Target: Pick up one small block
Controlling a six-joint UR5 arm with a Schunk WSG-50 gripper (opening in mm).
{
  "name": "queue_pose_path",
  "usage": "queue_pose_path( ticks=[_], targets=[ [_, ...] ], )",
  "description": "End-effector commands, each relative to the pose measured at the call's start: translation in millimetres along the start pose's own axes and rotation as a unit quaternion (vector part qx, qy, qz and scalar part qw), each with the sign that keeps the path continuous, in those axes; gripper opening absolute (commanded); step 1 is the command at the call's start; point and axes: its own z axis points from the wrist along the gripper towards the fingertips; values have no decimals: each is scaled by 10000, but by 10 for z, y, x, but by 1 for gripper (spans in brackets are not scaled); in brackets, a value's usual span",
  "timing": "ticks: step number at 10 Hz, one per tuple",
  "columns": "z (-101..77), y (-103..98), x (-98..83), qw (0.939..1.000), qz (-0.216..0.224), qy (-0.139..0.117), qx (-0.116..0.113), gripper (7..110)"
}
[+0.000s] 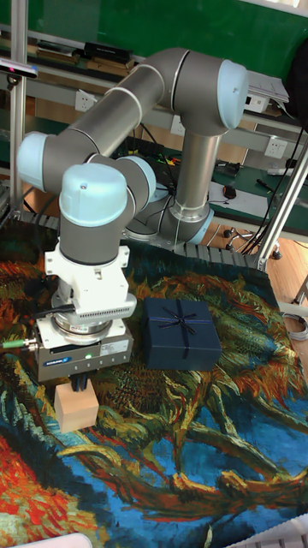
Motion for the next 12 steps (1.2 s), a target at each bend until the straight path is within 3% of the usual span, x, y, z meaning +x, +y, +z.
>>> queue_pose_path(
  ticks=[1, 6, 10, 11, 12],
  targets=[
    [-9, -89, 4, 9997, 176, 22, 167, 7],
    [-3, 90, -54, 9994, -286, -79, -170, 7],
    [-19, 98, -70, 9987, -445, -159, -208, 7],
    [-30, 124, -81, 9980, -535, -194, -258, 22],
    [-42, 121, -74, 9978, -581, -191, -250, 22]
  ],
)
